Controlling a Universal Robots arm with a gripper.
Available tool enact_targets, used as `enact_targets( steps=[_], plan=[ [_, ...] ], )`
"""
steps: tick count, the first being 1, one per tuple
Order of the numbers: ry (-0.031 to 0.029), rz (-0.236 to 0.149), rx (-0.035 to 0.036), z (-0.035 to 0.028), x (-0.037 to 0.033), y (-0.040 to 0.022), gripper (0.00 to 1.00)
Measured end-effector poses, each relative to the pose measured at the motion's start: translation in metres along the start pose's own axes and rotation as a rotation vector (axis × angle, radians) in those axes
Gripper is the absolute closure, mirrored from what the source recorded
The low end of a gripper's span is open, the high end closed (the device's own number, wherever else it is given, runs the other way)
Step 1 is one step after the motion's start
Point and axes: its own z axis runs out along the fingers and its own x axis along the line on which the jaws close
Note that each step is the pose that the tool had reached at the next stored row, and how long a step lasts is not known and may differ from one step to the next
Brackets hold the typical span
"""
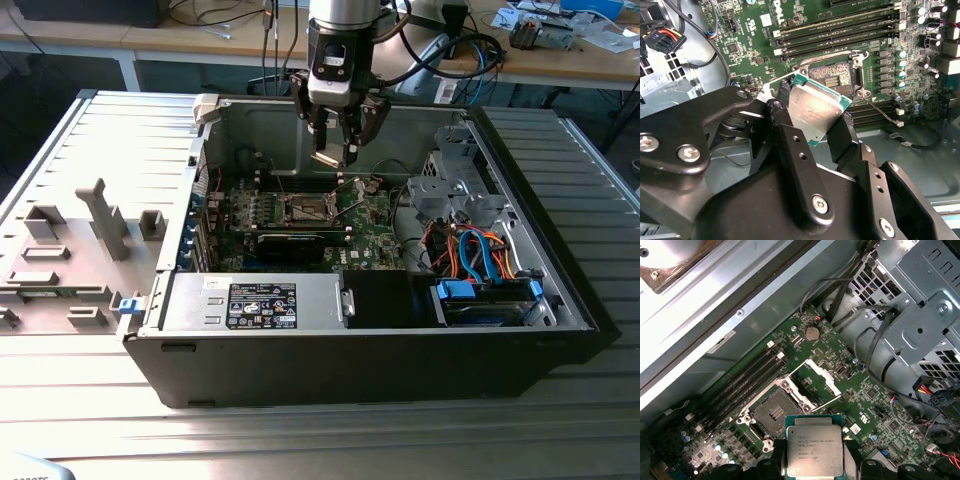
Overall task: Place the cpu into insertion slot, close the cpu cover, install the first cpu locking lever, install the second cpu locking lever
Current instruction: 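Place the cpu into insertion slot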
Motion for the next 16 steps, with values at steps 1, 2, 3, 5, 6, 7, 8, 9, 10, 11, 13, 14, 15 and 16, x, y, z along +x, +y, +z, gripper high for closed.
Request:
enact_targets(
  steps=[1,2,3,5,6,7,8,9,10,11,13,14,15,16],
  plan=[
    [0.0000,0.001,0.0001,0.0000,0.0000,0.0000,0.46],
    [0.0000,0.001,0.0001,0.0001,0.0000,0.0000,0.46],
    [0.0000,0.002,0.0001,0.0001,0.0000,0.0000,0.46],
    [0.0000,0.003,0.0002,0.0002,0.0000,0.0000,0.46],
    [0.0013,0.025,0.0004,0.0009,0.0001,0.0000,0.46],
    [0.0055,0.054,-0.0023,0.0016,0.0002,0.0001,0.46],
    [0.0144,0.109,-0.0078,0.0027,0.0003,0.0000,0.46],
    [0.0145,0.116,-0.0074,0.0029,0.0003,0.0000,0.46],
    [0.0146,0.122,-0.0072,0.0032,0.0003,0.0000,0.46],
    [0.0146,0.124,-0.0070,0.0033,0.0003,0.0000,0.46],
    [0.0146,0.129,-0.0068,0.0034,0.0003,0.0000,0.46],
    [0.0146,0.131,-0.0067,0.0035,0.0003,0.0000,0.46],
    [0.0147,0.133,-0.0066,0.0036,0.0004,0.0000,0.46],
    [0.0146,0.136,-0.0064,0.0037,0.0004,0.0000,0.46]
  ],
)
